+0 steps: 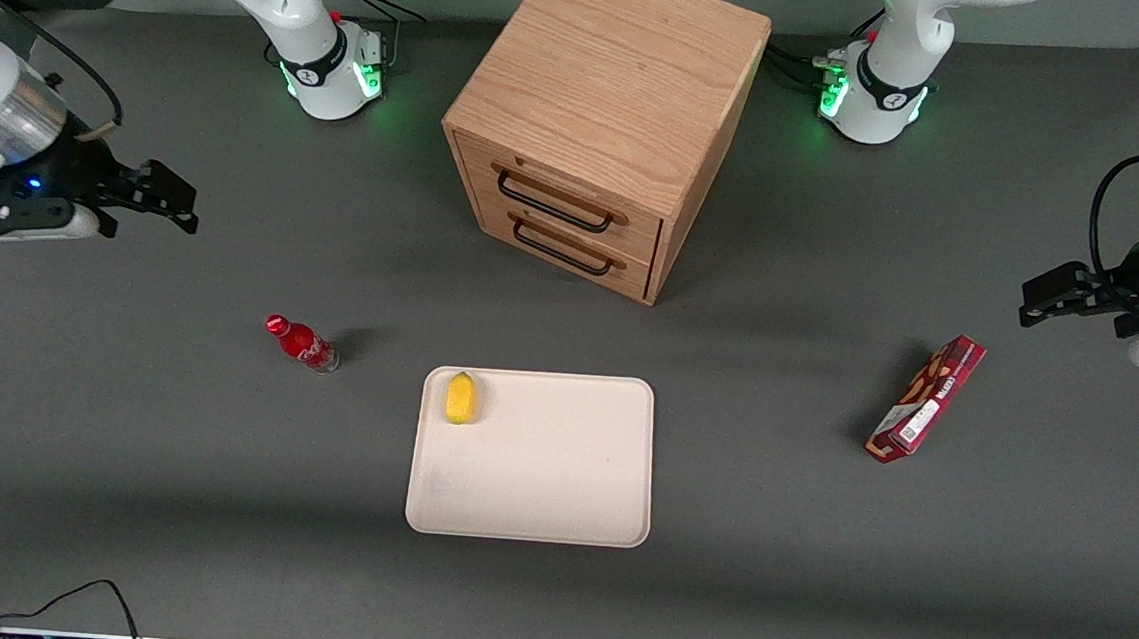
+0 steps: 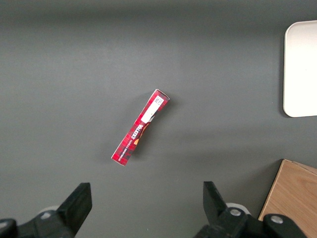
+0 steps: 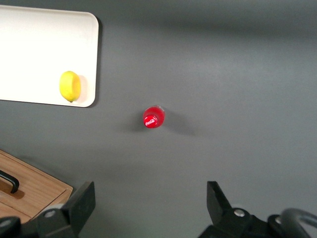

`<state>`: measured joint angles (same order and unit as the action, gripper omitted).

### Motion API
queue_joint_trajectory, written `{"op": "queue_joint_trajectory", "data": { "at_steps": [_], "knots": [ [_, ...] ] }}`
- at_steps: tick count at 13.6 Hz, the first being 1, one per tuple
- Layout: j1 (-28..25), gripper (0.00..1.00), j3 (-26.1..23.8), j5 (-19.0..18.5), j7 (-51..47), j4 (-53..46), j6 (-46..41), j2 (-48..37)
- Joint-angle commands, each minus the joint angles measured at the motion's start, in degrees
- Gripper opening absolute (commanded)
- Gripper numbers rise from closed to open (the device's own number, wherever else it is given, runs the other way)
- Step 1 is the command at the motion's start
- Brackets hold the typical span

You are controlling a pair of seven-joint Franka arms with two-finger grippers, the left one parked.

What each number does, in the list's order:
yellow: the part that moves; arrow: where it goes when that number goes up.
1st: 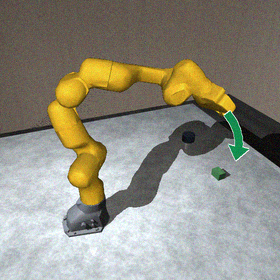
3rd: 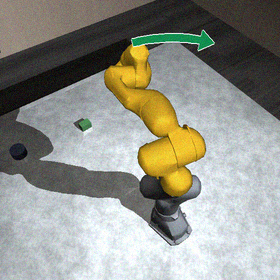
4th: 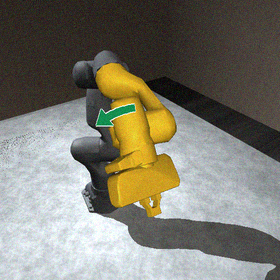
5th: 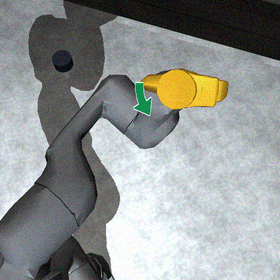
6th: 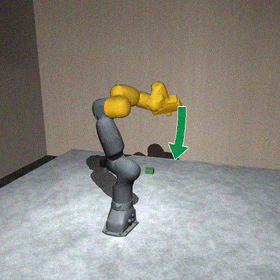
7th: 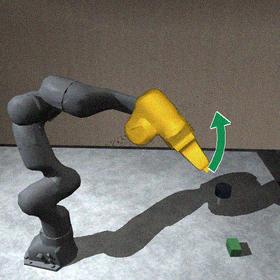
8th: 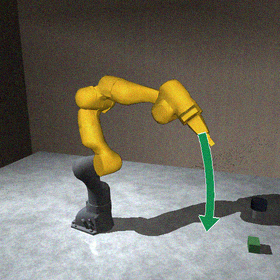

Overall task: Place coke bottle on tray
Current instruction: 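Move the right gripper down over the red Coca-Cola bottle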

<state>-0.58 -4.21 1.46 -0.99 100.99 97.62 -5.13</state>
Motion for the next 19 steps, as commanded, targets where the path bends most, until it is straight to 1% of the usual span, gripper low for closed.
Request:
{"op": "queue_joint_trajectory", "data": {
  "at_steps": [1, 6, 9, 12, 15, 16, 19],
  "knots": [
    [-1.35, 1.00, 1.39, 0.83, -0.68, -2.29, -1.73, 2.58],
    [-0.74, 1.00, 1.13, 1.09, -0.60, -2.38, -2.17, 3.46],
    [-0.82, 1.00, 0.87, 1.27, -0.07, 2.97, 0.54, 3.02],
    [-0.82, 1.00, -0.36, 1.35, -0.07, 15.51, 15.70, 1.53],
    [-0.74, 1.00, -2.29, 1.35, -0.42, 26.60, 34.42, 3.28],
    [-0.82, 0.99, -2.38, 1.27, -0.33, 27.68, 37.61, 5.02],
    [-0.74, 0.98, -2.47, 1.09, 0.28, 28.56, 43.16, 9.34]
  ]
}}
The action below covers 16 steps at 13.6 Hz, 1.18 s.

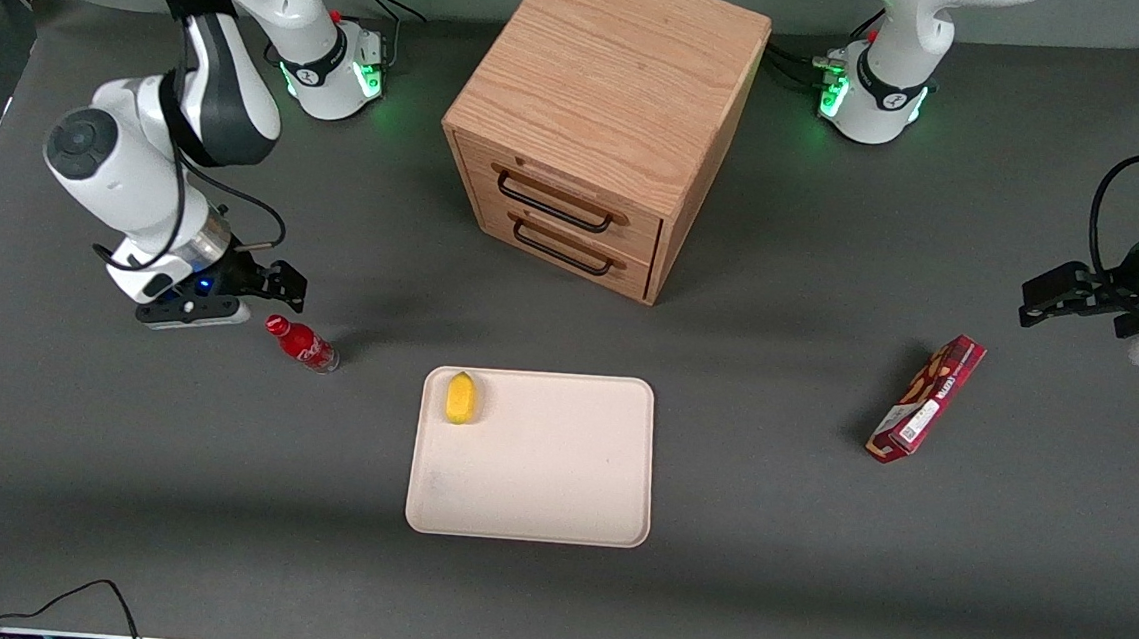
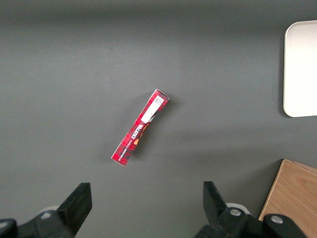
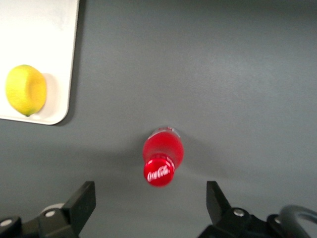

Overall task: Place coke bottle on tray
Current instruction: 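Close the right gripper around the red Coca-Cola bottle's cap end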

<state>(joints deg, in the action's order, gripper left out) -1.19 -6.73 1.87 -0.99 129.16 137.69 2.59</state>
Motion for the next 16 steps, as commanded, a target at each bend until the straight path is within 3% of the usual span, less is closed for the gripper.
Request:
{"op": "queue_joint_trajectory", "data": {
  "at_steps": [1, 3, 5, 9, 12, 14, 16],
  "knots": [
    [-0.13, 0.98, 0.05, 0.68, 0.37, 1.09, 4.50, 2.06],
    [-0.04, 0.95, 0.05, 0.59, 0.46, 1.62, 5.22, 2.15],
    [-0.04, 0.77, 0.05, 0.59, 0.55, 1.62, 5.22, 2.50],
    [0.13, 0.00, 0.14, 0.59, 0.72, 1.62, 5.05, 2.51],
    [0.13, 0.00, 0.14, 0.59, 0.63, 0.32, -0.81, -1.08],
    [0.92, 0.00, 0.14, 0.42, 0.63, -5.81, -13.51, -5.38],
    [1.36, 0.00, 0.31, 0.24, 0.63, -18.17, -30.73, -6.20]
  ]
}}
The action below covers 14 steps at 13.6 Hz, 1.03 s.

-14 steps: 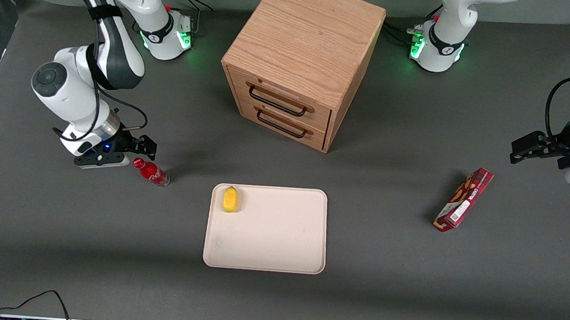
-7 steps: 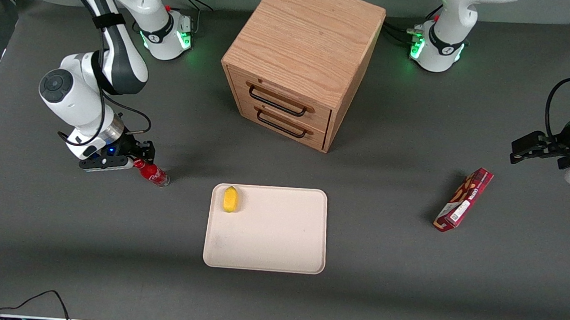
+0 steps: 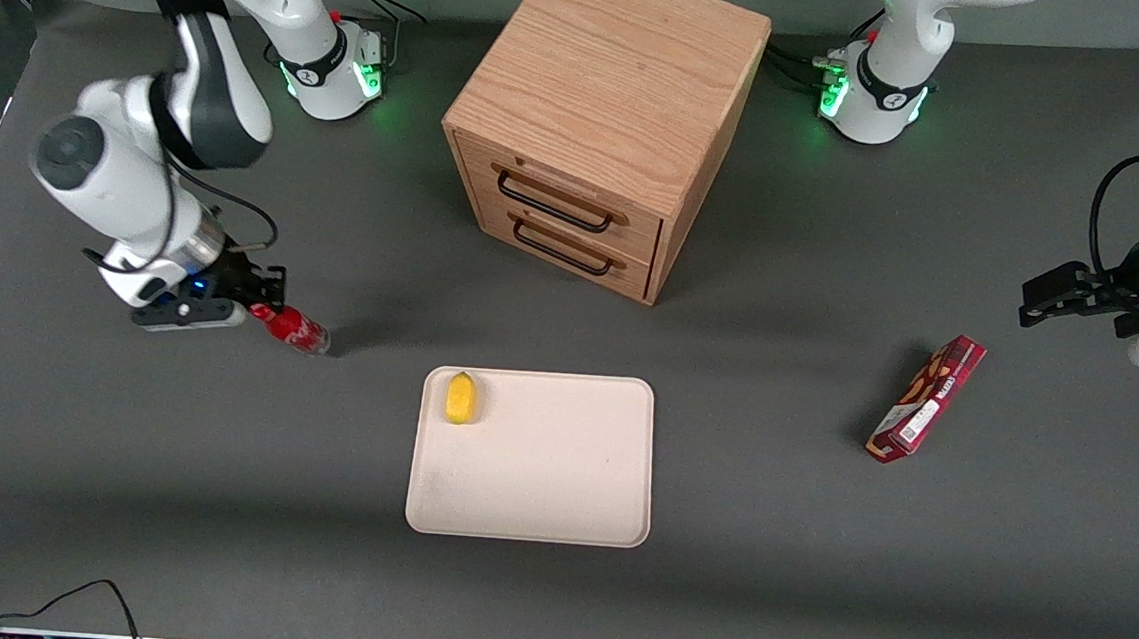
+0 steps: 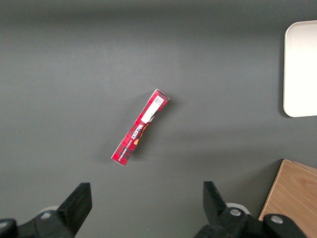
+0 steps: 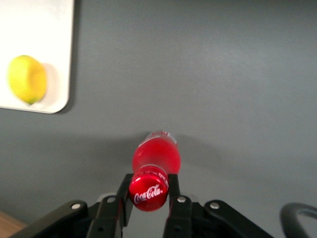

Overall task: Place coke bottle on tray
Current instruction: 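Close the right gripper around the red Coca-Cola bottle's cap end, then lift the bottle and carry it onto the white tray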

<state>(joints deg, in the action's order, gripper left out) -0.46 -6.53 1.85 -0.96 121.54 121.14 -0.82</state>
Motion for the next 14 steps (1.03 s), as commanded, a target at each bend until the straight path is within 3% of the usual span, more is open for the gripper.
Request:
{"op": "queue_joint_trajectory", "data": {
  "at_steps": [1, 4, 8, 11, 14],
  "knots": [
    [0.89, 0.00, 0.11, 0.09, 0.61, -17.41, -21.92, -2.00],
    [1.07, 0.00, 0.28, -0.09, 0.26, -34.56, -34.79, 2.30],
    [-0.50, 0.00, -0.15, -1.06, -2.97, -54.18, -42.03, 18.36],
    [-10.42, 0.00, 0.81, -3.77, -15.78, -66.04, -38.37, 32.50],
    [-17.71, 0.00, 3.60, -3.87, -29.69, -68.10, -22.06, 42.11]
  ]
}}
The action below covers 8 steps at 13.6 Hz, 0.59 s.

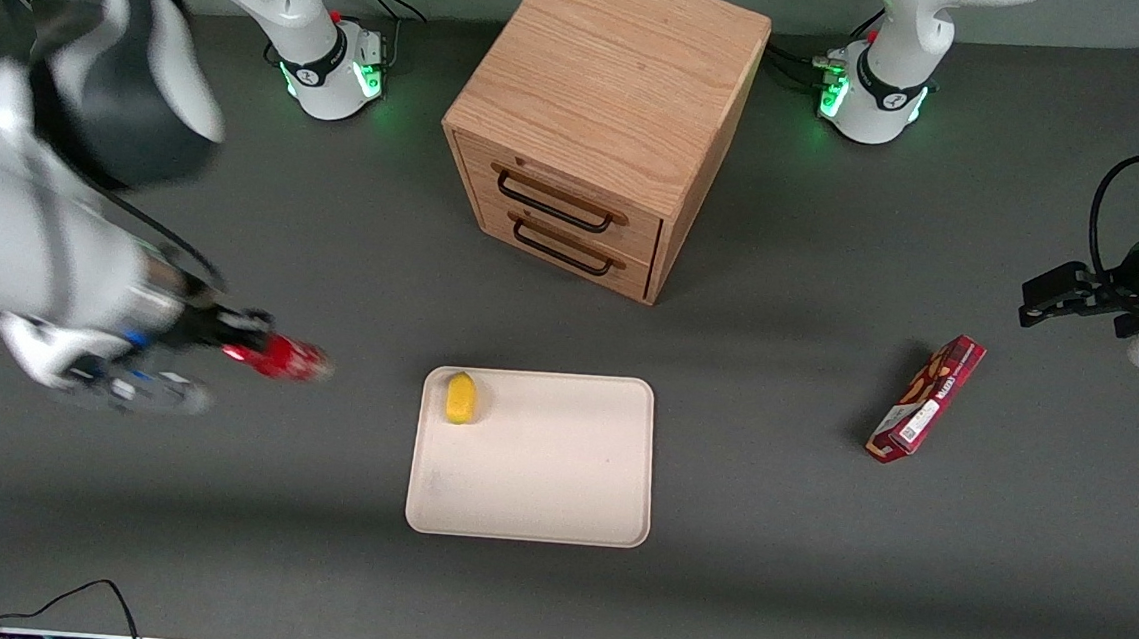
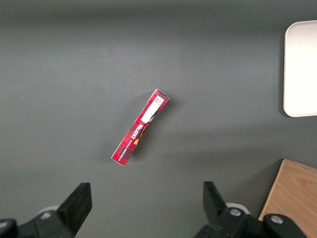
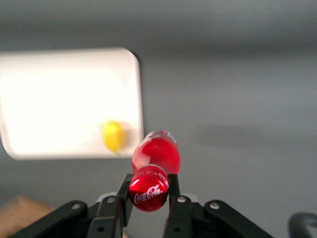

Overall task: Place coke bottle on tray
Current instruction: 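Lift the bottle and carry it onto the white tray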

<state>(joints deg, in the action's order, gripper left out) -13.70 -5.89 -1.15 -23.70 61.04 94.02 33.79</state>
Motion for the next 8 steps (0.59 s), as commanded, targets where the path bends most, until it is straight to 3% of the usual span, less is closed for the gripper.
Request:
{"op": "queue_joint_trajectory", "data": {
  "at_steps": [1, 3, 6, 8],
  "knots": [
    [-6.58, 0.00, 4.47, -0.79, -9.15, -7.52, 10.08, 9.70],
    [-8.44, 0.00, 5.18, -0.87, -13.63, -7.52, 17.22, 13.92],
    [-8.71, 0.00, 5.27, -1.22, -13.74, -7.34, 20.49, 16.66],
    [-9.67, 0.00, 5.18, -3.94, -14.35, -6.99, 22.16, 17.97]
  ]
}}
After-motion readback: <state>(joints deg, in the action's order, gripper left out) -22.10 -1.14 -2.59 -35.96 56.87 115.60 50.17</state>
